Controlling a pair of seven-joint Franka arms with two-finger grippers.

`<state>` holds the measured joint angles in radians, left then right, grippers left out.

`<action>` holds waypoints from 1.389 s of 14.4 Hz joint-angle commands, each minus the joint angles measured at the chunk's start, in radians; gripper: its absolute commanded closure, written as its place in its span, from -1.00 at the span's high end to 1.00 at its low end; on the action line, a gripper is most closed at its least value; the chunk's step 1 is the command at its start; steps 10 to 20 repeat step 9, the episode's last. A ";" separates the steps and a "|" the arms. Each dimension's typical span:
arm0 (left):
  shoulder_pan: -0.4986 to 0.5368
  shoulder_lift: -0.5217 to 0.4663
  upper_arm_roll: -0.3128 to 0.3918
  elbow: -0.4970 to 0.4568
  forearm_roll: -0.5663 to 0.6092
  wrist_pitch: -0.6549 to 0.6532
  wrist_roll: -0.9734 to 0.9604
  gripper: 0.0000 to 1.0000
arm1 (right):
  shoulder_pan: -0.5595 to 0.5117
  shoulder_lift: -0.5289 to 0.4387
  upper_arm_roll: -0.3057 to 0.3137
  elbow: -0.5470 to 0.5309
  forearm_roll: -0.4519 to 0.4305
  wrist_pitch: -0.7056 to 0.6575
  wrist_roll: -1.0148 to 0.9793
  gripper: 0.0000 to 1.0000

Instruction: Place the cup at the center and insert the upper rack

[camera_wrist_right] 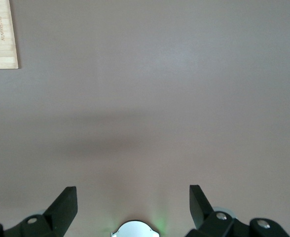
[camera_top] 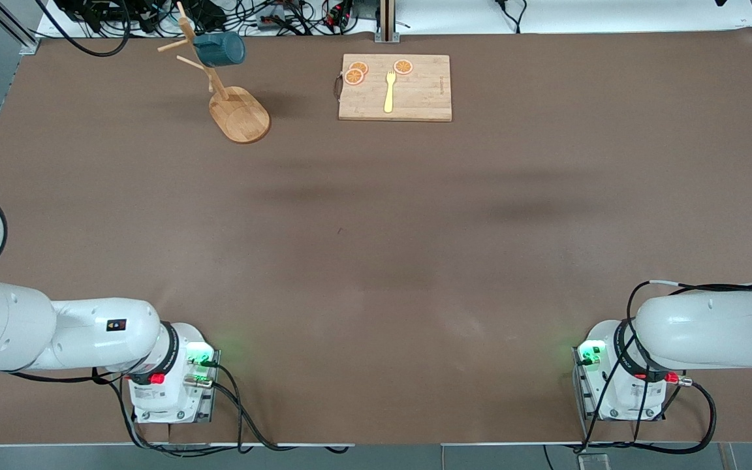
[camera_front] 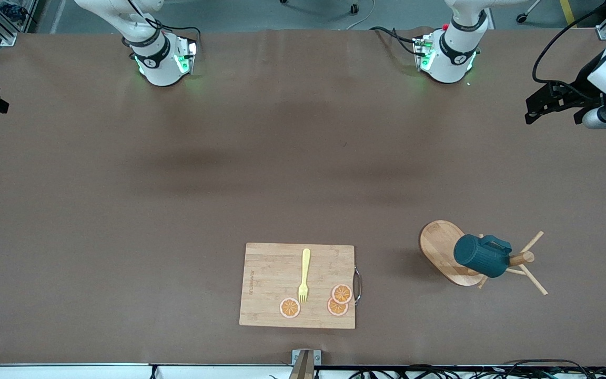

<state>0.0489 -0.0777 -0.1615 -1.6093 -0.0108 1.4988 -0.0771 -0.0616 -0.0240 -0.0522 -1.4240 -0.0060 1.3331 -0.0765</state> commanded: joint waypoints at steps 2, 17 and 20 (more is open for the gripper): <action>-0.004 -0.013 -0.018 0.012 0.020 -0.014 -0.009 1.00 | -0.007 -0.022 0.009 -0.016 0.006 0.005 -0.008 1.00; -0.001 -0.004 -0.016 0.028 0.020 -0.028 -0.010 1.00 | -0.007 -0.022 0.009 -0.016 0.006 0.005 -0.008 1.00; -0.001 -0.004 -0.016 0.028 0.020 -0.028 -0.010 1.00 | -0.007 -0.022 0.009 -0.016 0.006 0.005 -0.008 1.00</action>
